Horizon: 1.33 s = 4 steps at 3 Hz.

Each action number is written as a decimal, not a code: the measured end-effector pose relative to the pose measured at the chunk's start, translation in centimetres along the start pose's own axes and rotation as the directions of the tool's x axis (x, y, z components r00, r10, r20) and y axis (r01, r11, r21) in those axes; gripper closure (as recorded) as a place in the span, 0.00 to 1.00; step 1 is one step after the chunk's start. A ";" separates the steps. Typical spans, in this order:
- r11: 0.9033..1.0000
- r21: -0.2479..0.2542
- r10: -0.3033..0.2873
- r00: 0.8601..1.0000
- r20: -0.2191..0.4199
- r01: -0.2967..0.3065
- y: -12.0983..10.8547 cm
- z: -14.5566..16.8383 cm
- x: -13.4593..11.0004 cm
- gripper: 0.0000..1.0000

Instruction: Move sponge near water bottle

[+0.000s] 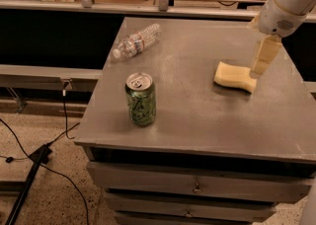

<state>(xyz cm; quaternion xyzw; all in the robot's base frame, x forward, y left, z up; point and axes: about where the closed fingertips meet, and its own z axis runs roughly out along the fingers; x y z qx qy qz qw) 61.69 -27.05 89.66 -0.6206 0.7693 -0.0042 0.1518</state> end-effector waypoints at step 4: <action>0.981 -0.113 0.153 0.986 -0.061 -0.159 5.1 5.9 1.7 0.00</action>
Offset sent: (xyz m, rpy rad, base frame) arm -0.0540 0.0019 -0.0767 -0.0457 0.2144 -0.1568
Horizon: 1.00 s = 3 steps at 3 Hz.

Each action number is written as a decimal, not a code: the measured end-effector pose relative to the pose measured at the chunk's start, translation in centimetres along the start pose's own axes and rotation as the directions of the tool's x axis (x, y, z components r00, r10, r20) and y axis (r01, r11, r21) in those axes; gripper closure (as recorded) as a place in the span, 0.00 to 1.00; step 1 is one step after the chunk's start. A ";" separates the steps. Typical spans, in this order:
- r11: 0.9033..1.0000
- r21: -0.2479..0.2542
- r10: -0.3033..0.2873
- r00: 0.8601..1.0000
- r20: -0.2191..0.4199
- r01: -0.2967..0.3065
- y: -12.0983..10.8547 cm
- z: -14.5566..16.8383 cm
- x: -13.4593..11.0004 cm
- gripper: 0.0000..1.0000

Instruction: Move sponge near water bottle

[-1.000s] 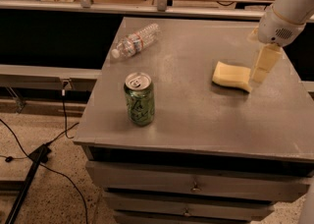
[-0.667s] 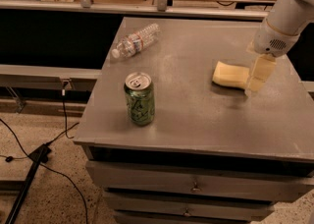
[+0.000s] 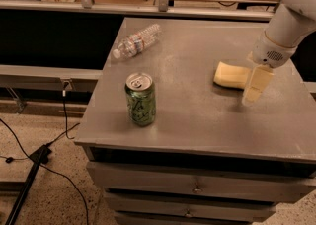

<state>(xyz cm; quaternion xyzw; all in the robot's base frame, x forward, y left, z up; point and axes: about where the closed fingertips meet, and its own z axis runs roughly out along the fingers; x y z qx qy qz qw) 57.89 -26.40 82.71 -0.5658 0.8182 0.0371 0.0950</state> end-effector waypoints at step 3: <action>1.000 -0.003 -0.030 0.999 -0.029 0.030 -0.1 1.6 -2.2 0.17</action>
Offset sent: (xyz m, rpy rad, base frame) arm 0.0143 0.0410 -0.0109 -0.0702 0.0061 0.0517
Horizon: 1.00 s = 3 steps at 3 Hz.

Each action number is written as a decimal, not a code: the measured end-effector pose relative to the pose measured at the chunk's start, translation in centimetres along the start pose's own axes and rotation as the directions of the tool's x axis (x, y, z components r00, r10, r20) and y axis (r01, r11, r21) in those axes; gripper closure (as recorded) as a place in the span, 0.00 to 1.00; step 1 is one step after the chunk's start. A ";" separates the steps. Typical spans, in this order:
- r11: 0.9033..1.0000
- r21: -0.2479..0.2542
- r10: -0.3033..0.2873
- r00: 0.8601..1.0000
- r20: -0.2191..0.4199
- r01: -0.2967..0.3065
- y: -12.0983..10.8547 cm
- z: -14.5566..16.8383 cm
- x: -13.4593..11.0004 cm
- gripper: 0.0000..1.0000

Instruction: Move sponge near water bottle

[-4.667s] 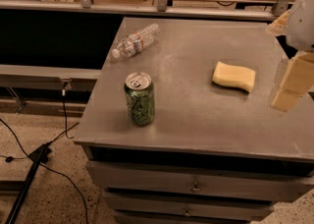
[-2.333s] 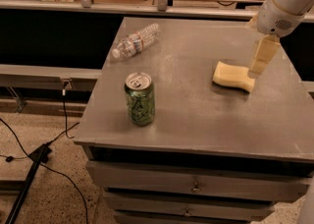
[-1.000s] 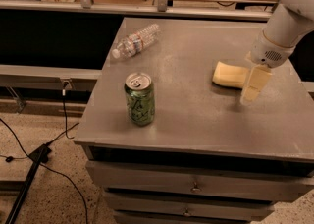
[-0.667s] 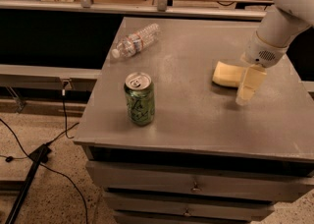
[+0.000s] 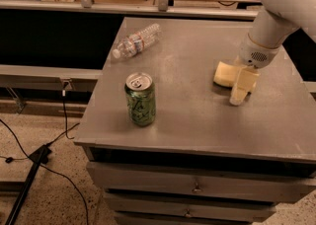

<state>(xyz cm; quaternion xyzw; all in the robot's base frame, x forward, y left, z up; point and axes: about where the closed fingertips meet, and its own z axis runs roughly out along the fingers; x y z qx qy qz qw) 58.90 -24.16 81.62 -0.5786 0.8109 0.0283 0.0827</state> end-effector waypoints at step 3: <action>1.000 0.000 -0.001 1.000 0.001 0.001 -0.2 -1.5 -0.3 0.93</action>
Offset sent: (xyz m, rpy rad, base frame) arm 0.0004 -0.0003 -0.0003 0.0100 -0.0009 0.0030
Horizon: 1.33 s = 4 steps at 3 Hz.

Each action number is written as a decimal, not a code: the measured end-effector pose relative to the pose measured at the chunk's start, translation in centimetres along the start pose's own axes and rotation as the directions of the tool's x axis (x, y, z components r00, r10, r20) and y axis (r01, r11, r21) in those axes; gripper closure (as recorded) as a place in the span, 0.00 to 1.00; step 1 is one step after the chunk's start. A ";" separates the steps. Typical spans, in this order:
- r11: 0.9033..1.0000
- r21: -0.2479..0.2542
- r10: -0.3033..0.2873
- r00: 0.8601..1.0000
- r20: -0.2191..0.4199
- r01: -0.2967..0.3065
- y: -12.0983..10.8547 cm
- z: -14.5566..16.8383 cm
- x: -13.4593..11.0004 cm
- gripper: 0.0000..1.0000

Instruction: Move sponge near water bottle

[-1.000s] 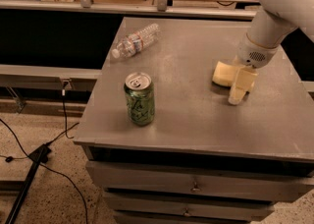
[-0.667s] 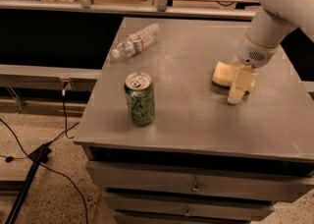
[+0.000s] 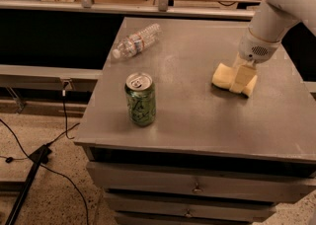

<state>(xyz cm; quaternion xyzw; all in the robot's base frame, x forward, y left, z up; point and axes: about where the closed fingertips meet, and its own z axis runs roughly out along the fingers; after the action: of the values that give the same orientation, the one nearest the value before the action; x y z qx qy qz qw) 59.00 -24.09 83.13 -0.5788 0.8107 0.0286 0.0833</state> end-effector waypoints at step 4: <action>0.995 0.080 -0.066 0.981 0.184 0.052 -2.8 -5.4 -3.8 1.00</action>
Offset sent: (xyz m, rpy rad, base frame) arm 0.0320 0.0224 0.0658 0.1869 -0.1276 0.0773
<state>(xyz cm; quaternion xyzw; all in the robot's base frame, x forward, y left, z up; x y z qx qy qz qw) 62.32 -22.28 89.18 -0.5940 0.7822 0.0497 0.1813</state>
